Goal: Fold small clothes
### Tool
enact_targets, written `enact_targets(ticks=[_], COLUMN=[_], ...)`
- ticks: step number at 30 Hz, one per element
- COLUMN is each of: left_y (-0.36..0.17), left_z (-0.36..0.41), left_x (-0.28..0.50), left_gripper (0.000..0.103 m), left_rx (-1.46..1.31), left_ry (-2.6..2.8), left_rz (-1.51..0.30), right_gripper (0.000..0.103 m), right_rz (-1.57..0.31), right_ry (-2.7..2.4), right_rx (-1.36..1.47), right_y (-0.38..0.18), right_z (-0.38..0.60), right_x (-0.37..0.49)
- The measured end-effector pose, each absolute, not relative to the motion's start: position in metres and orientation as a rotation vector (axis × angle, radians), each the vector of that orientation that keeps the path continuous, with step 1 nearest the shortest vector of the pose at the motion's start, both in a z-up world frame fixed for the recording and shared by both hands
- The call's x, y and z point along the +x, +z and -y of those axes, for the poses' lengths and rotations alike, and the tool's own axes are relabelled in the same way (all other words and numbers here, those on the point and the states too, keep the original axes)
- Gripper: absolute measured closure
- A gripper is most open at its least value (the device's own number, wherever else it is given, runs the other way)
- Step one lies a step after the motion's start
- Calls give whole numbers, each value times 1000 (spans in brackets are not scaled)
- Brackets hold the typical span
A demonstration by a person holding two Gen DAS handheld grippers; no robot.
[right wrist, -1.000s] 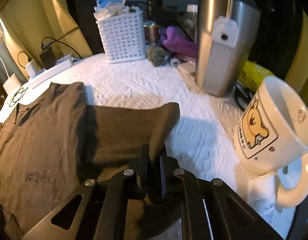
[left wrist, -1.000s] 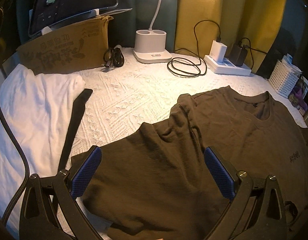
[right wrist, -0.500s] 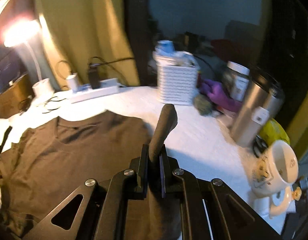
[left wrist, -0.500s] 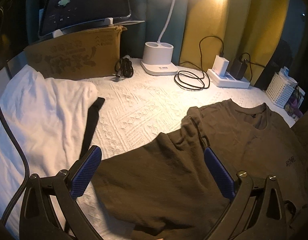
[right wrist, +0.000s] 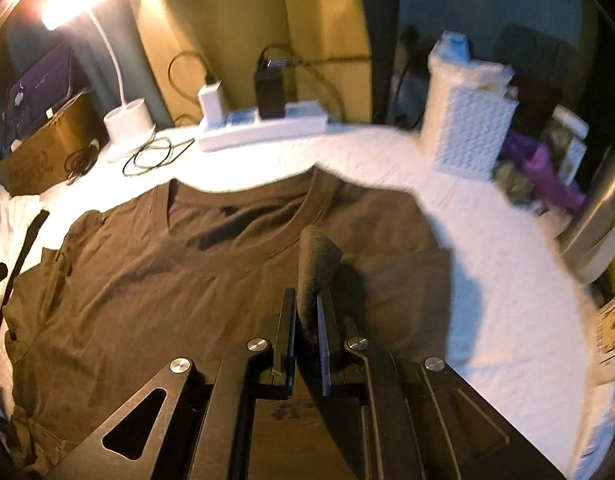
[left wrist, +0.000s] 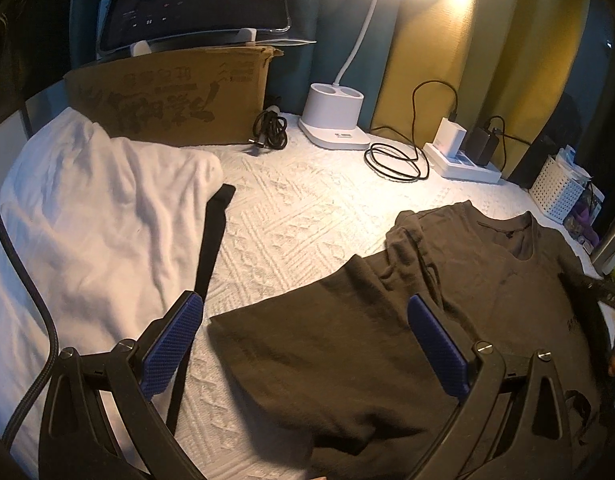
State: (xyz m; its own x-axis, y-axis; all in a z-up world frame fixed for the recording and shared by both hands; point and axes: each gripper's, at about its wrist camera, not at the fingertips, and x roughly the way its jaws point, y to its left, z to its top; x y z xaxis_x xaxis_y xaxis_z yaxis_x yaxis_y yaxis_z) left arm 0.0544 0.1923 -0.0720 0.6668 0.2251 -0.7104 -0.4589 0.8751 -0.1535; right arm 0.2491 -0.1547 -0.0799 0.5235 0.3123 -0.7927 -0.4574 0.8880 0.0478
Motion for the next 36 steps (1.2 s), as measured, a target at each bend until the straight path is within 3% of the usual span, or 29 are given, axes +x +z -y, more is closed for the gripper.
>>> enact_targets(ticks=[5, 6, 8, 9, 10, 25, 36], left_y=[-74, -74, -73, -72, -71, -68, -63], left_z=[-193, -193, -191, -189, -187, -167, -158], left_x=[51, 51, 50, 50, 50, 47, 31], left_gripper=[2, 2, 2, 2, 2, 2, 2], left_rx=[-341, -340, -338, -337, -334, -309, -289], left_ry=[395, 394, 391, 388, 386, 387, 402], left_rz=[-755, -755, -754, -753, -752, -763, -757], right_gripper=[92, 83, 39, 3, 0, 0, 0], right_rz=[-990, -986, -989, -986, -977, -955, -984], right_ry=[457, 463, 487, 495, 505, 460, 565], right_rx=[-187, -190, -179, -173, -175, -34, -18], right_y=[-107, -107, -108, -108, -107, -87, -99], right_z=[146, 144, 142, 140, 139, 224, 200], right_x=[245, 242, 238, 234, 230, 210, 197])
